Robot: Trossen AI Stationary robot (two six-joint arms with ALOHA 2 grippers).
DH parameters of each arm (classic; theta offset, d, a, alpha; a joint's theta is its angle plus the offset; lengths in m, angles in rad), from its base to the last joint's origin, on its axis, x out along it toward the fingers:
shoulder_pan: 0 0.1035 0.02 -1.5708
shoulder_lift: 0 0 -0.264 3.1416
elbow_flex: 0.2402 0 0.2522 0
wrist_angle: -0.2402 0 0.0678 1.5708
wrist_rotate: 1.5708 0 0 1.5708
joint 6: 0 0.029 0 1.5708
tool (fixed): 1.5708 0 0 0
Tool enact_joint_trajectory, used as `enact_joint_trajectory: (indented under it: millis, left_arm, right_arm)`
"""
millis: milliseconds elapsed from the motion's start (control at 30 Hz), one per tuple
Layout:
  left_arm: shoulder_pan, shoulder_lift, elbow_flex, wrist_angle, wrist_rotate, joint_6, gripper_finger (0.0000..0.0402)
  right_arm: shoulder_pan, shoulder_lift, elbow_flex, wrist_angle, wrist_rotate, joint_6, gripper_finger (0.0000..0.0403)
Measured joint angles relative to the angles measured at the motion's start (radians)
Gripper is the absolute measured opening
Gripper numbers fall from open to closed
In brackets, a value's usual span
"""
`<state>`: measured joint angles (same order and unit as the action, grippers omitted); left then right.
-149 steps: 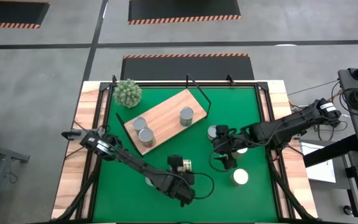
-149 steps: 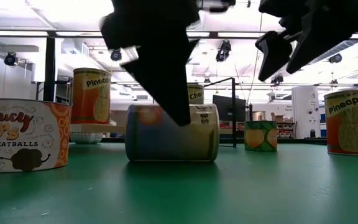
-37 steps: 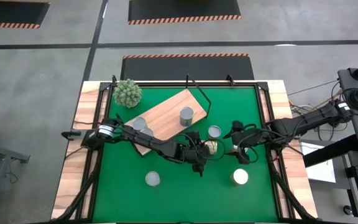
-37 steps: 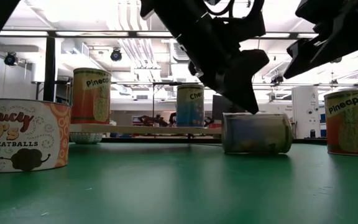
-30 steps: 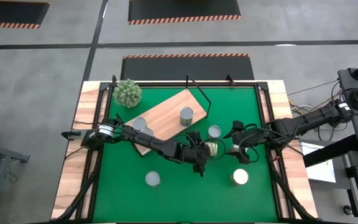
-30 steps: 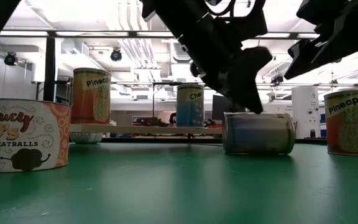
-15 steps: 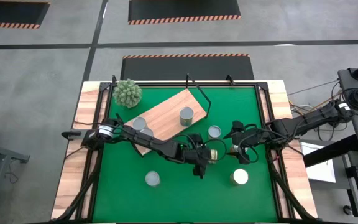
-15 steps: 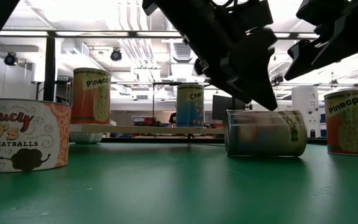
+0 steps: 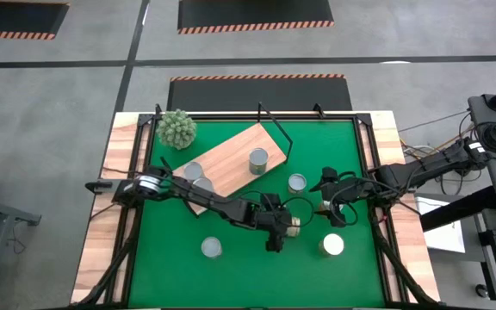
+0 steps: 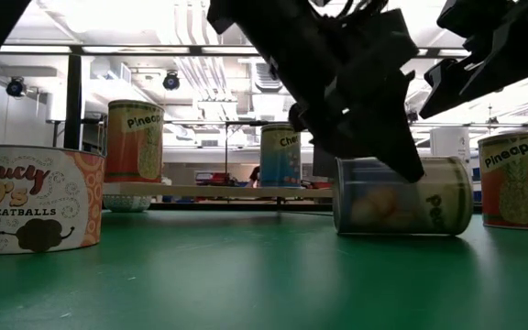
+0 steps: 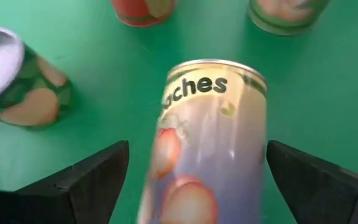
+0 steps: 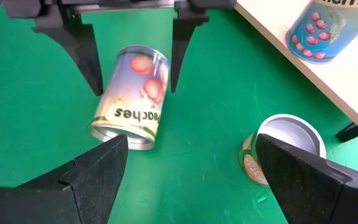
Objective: Pick and place cans onto a shelf
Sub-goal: Put the top canned peaches on the shelf
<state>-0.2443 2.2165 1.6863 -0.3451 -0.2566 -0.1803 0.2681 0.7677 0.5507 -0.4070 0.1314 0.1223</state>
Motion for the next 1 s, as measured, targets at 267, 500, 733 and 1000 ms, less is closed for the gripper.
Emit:
enact_joint_trajectory:
  millis: [267,500,733,1000]
  left_arm:
    - [-0.003,0.051,0.000,-0.005,0.078,-0.032,0.0347]
    - [-0.006,0.049,0.000,0.017,0.043,-0.009,0.0278]
    - [-0.058,0.009,0.000,0.089,-0.225,0.108,0.0278]
    - [-0.108,-0.107,0.000,0.097,-0.522,0.261,0.0288]
  right_arm:
    - [0.000,0.000,0.000,0.002,0.000,-0.005,0.0343]
    - [0.000,0.000,0.000,0.002,0.000,-0.008,0.0343]
    - [0.000,-0.044,0.000,0.021,0.001,-0.035,0.0343]
    - [0.000,-0.162,0.000,0.131,0.001,-0.122,0.0343]
